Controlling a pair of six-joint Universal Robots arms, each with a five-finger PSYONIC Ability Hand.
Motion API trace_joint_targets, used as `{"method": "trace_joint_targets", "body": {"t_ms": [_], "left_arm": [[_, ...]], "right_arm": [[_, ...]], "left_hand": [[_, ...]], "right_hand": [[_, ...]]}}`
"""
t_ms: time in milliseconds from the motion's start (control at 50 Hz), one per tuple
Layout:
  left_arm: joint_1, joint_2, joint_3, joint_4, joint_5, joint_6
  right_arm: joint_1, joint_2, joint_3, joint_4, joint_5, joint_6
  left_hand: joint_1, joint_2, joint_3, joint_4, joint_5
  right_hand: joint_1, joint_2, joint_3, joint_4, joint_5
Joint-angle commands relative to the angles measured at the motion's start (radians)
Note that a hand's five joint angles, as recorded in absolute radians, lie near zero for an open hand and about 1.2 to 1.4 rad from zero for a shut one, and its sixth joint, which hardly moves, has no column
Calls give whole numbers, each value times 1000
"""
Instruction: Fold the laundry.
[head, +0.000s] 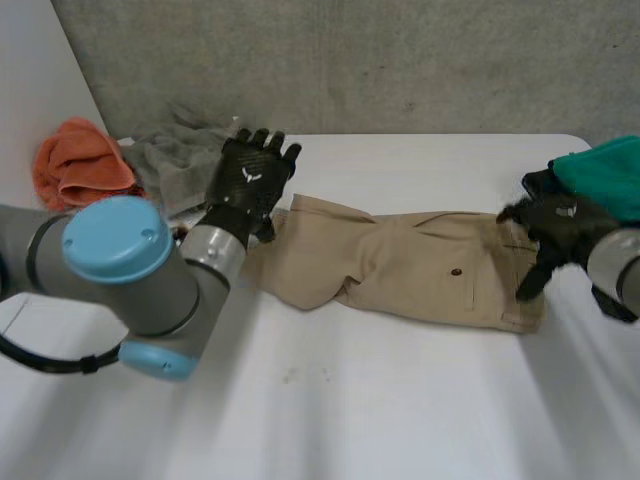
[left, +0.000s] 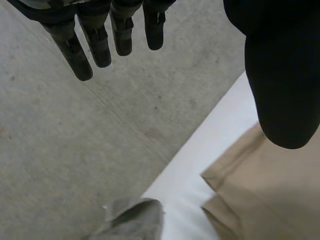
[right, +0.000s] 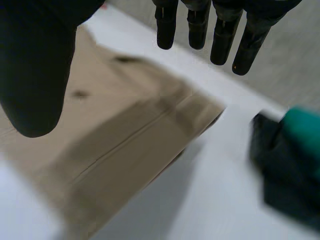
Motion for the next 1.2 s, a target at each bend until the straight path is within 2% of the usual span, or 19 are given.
{"method": "trace_joint_targets", "body": {"t_ms": [20,200,240,260,320,480,580,700,780,800,860,960,980,1040,1120,1140,1160,1180,1200], "left_arm": [[-6,36,-94,1,0,-54],[-3,24,-123,7,2,-54],[-1,24,-128,7,2,-56],[-1,24,-133,7,2,-54],[-1,24,-133,6,2,-54],[2,50,-134,4,-3,-54],[2,91,-153,-5,-3,-54],[5,139,-188,-5,-3,-54],[6,157,-203,-3,-3,-54],[8,162,-203,-3,-3,-56],[12,163,-200,1,-3,-56],[54,162,-179,7,-3,-57],[57,162,-173,7,-3,-57],[63,157,-145,7,-3,-63],[80,145,-102,6,-4,-105],[86,143,-90,6,-4,-115],[92,142,-78,3,-3,-128],[100,133,-47,-3,-3,-151],[101,124,-29,-3,-3,-161]], "right_arm": [[-25,11,121,-71,-35,15],[-28,122,121,-170,-21,6],[-29,139,115,-194,-18,1],[-38,145,114,-217,-18,-8],[-61,143,107,-251,-20,-29],[-135,116,92,-216,-26,-138],[-163,48,81,-115,-23,-320],[-177,14,43,-87,-35,-519],[-71,14,-18,-118,-64,-624],[13,24,-59,-145,-95,-661],[130,44,-113,-193,-153,-700],[300,166,-210,-280,-285,-737],[352,230,-237,-291,-334,-728],[411,316,-268,-296,-382,-723],[463,402,-317,-297,-397,-701],[468,412,-324,-297,-394,-688],[469,415,-328,-296,-394,-669],[472,416,-331,-297,-390,-614],[468,415,-333,-297,-388,-574]], "left_hand": [[-14,-29,-35,-29,-46],[-14,-29,-35,-29,-46],[-14,-29,-35,-29,-46],[-14,-29,-35,-29,-46],[-14,-29,-35,-29,-46],[-14,-29,-35,-29,-46],[-14,-29,-35,-29,-46],[-14,-29,-35,-29,-46],[-14,-29,-35,-29,-46],[-14,-29,-35,-29,-46],[-14,-29,-35,-29,-46],[-14,-29,-35,-29,-46],[-14,-29,-35,-29,-46],[-14,-29,-35,-29,-46],[-14,-29,-35,-29,-46],[-14,-29,-35,-29,-46],[-14,-29,-35,-29,-46],[-14,-29,-35,-29,-46],[-14,-29,-35,-29,-46]], "right_hand": [[64,43,51,31,32],[348,328,336,316,317],[539,518,526,506,507],[813,793,801,781,781],[1192,1172,1180,1160,1161],[1193,1173,1181,1161,1162],[1193,1173,1181,1161,1162],[1193,1173,1181,1161,1162],[1193,1173,1181,1161,1162],[1193,1173,1181,1161,1162],[1193,1173,1181,1161,1162],[1193,1173,1181,1161,1162],[1193,1173,1181,1161,1162],[1193,1173,1181,1161,1162],[1193,1173,1181,1161,1162],[1133,1113,1121,1101,1102],[848,828,836,816,816],[281,261,269,249,249],[206,186,193,173,174]]}}
